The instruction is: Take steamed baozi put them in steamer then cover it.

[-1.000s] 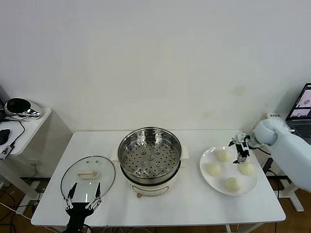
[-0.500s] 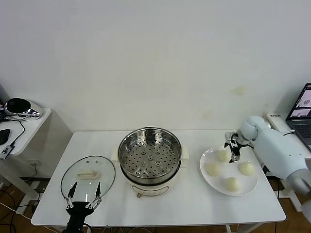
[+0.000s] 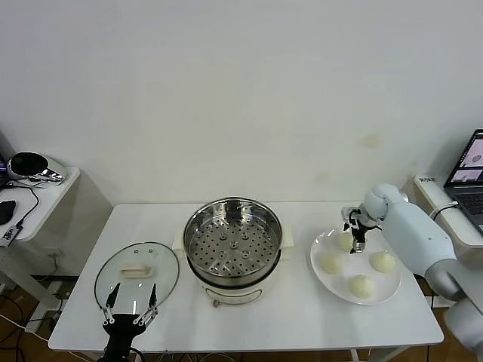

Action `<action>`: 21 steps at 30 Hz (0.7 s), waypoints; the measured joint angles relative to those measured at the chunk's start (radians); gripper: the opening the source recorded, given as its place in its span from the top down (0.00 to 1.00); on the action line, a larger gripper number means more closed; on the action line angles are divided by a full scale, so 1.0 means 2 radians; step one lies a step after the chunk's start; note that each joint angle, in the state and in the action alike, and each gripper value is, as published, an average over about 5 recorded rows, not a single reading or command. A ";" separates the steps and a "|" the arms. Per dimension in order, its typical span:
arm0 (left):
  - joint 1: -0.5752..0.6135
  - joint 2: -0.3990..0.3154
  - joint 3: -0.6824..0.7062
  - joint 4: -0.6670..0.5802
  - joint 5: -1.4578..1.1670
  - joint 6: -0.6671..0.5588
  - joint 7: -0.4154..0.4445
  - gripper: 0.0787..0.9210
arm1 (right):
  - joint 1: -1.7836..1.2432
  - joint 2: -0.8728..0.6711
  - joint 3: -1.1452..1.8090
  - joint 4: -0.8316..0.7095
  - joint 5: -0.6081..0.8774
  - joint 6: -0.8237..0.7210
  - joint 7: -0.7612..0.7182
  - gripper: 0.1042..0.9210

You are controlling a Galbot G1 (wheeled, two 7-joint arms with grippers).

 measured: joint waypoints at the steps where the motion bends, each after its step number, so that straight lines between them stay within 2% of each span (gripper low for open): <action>1: 0.000 0.000 0.000 0.000 0.000 0.000 0.000 0.12 | -0.001 0.000 0.001 -0.001 -0.001 0.000 0.001 0.23; 14: 0.004 -0.003 0.003 -0.004 0.007 -0.003 0.000 0.12 | -0.006 -0.008 -0.001 0.010 0.004 -0.008 0.002 0.40; 21: 0.007 -0.003 0.004 -0.007 0.009 -0.003 0.000 0.12 | -0.001 -0.029 -0.016 0.044 0.027 -0.015 -0.007 0.42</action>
